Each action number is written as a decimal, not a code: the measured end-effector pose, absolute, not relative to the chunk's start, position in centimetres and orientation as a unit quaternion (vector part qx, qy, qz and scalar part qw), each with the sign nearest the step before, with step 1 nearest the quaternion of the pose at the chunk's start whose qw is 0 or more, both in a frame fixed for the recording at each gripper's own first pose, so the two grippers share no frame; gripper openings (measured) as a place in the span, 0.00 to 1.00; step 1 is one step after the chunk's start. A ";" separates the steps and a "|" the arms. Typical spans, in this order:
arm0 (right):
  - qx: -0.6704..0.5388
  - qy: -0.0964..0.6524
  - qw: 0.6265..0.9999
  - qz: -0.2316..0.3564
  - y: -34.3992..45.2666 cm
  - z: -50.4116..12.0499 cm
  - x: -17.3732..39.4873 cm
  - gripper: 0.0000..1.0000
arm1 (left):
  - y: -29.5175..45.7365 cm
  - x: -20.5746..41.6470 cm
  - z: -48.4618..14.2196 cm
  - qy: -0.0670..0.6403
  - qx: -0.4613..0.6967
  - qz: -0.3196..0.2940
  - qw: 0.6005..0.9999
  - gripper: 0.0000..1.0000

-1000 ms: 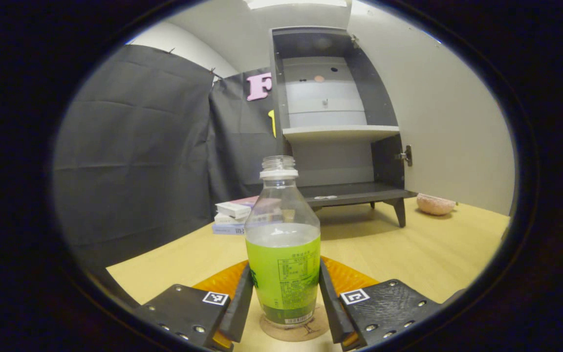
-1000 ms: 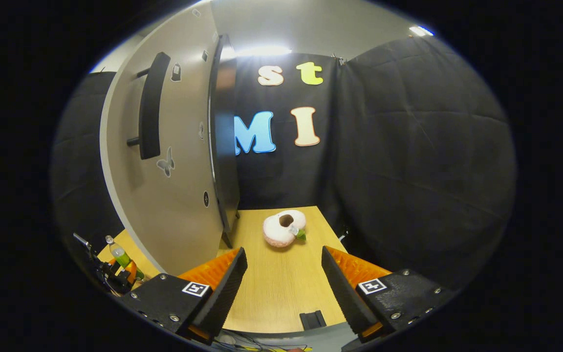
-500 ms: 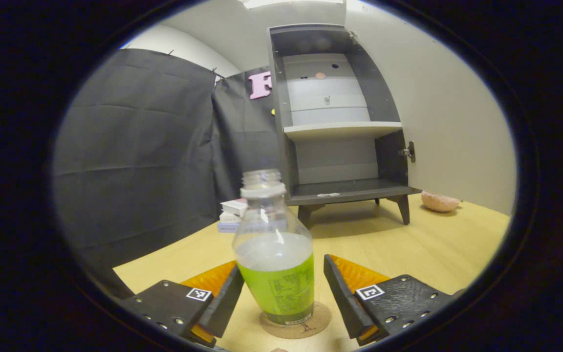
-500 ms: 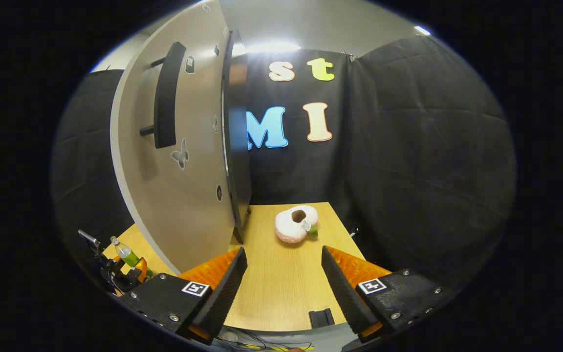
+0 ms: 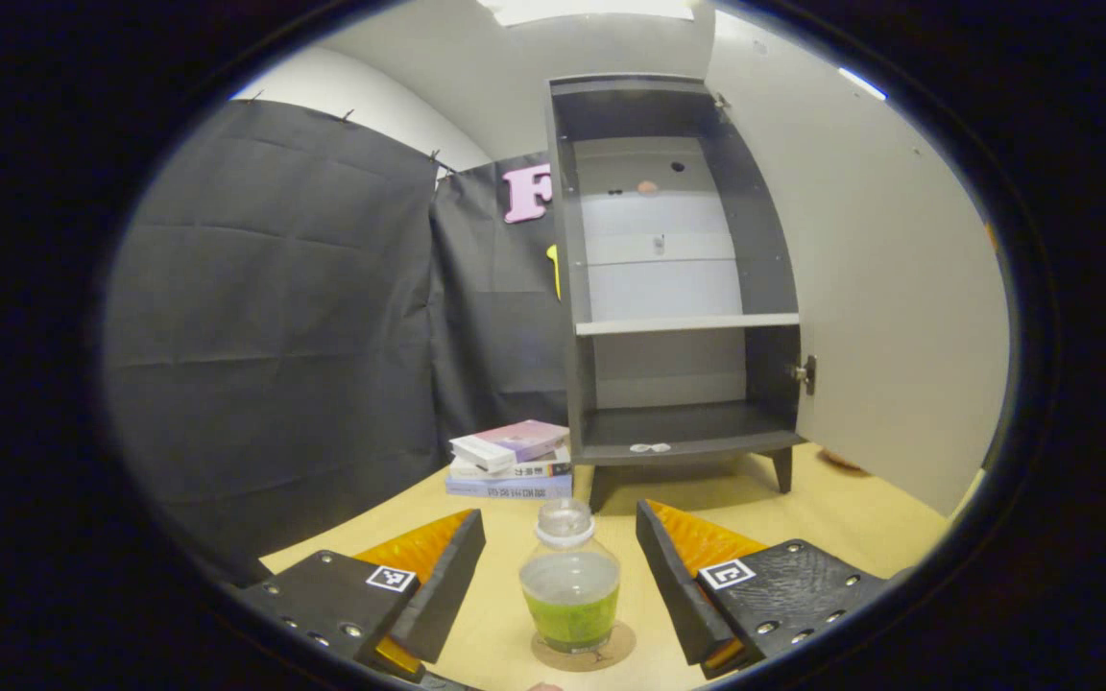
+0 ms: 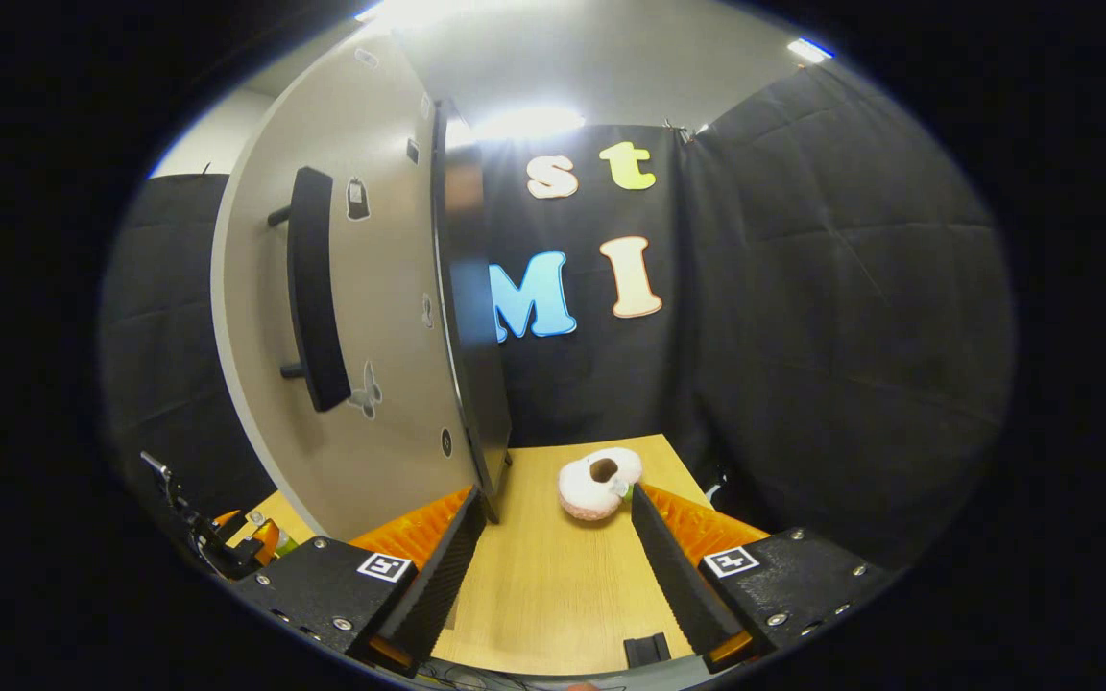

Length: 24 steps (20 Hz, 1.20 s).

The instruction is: Open the cabinet door with the right hand, grasp the bottle in the cabinet with the left hand and place it on the coaster, then close the cabinet door with the right hand.

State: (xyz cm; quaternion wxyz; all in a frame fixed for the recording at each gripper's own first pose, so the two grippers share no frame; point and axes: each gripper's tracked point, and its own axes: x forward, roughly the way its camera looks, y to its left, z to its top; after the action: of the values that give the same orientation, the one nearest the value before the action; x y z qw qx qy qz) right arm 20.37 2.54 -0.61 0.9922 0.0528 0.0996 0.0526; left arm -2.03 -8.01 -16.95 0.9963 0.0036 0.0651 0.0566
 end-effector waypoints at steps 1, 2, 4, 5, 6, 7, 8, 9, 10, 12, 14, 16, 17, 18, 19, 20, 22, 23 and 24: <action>0.055 0.090 0.993 0.047 2.4 0.2 20.8 0.95 | -8.0 -2.3 -15.8 0.066 -0.004 0.053 0.996 0.95; 0.057 0.083 0.994 0.041 2.3 0.9 21.1 0.94 | -7.8 -2.6 -14.8 0.067 -0.007 0.052 0.996 0.90; 0.061 0.066 0.995 0.031 2.4 2.8 21.6 0.94 | -7.1 -3.2 -13.0 0.076 -0.004 0.054 0.996 0.91; 0.060 0.057 0.996 0.024 2.4 3.8 21.7 0.94 | -6.4 -3.4 -12.0 0.087 -0.004 0.057 0.995 0.94; 0.058 0.048 0.997 0.016 2.3 4.7 21.8 0.94 | -5.7 -3.7 -10.8 0.093 -0.003 0.057 0.994 0.94; 0.057 0.042 0.997 0.006 2.2 5.5 21.8 0.94 | -4.9 -3.7 -9.5 0.098 -0.004 0.058 0.994 0.91; 0.057 0.040 0.998 -0.005 2.1 6.1 21.7 0.94 | -4.1 -3.5 -8.0 0.096 -0.007 0.055 0.994 0.91; 0.056 0.039 0.998 -0.011 2.4 6.6 21.8 0.94 | -2.9 -3.3 -6.7 0.091 -0.008 0.057 0.994 0.90; 0.053 0.040 0.998 -0.016 2.7 7.0 21.7 0.94 | -1.6 -3.1 -5.2 0.083 -0.008 0.062 0.995 0.94; 0.043 0.042 0.997 -0.037 2.8 7.7 21.3 0.94 | 1.3 -2.7 -2.9 0.078 -0.005 0.075 0.994 0.91; 0.029 0.031 0.998 -0.052 3.5 8.9 21.0 0.94 | 4.0 -2.1 -1.1 0.071 0.001 0.089 0.994 0.90; 0.016 0.024 0.998 -0.062 4.3 9.4 20.7 0.94 | 6.3 -1.6 0.2 0.062 0.005 0.097 0.993 0.91; 0.011 0.024 0.998 -0.063 4.8 9.5 20.6 0.94 | 7.2 -1.4 0.8 0.056 0.007 0.099 0.993 0.91; 0.006 0.023 0.998 -0.065 5.3 9.5 20.5 0.94 | 8.3 -1.4 1.2 0.052 0.011 0.103 0.993 0.91; 0.002 0.025 0.997 -0.068 5.7 9.5 20.4 0.94 | 9.3 -1.4 1.3 0.049 0.014 0.106 0.993 0.91; -0.002 0.027 0.997 -0.068 6.2 9.4 20.2 0.94 | 10.2 -1.4 1.3 0.046 0.018 0.109 0.993 0.91; -0.016 0.024 0.997 -0.076 6.7 9.5 19.7 0.94 | 11.8 -1.3 1.1 0.043 0.022 0.114 0.992 0.94; -0.024 0.019 0.996 -0.085 6.8 9.6 19.9 0.92 | 12.6 -1.1 1.0 0.043 0.021 0.115 0.992 0.90; -0.029 0.018 0.995 -0.091 7.0 9.7 19.8 0.87 | 13.2 -1.0 0.6 0.043 0.017 0.113 0.992 0.90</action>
State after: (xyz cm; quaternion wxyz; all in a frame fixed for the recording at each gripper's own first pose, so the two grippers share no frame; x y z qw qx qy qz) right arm 19.83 6.97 9.66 0.9953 -0.0285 0.0178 -0.0910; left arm -0.98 13.18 0.64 0.9925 0.0168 0.0434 0.1133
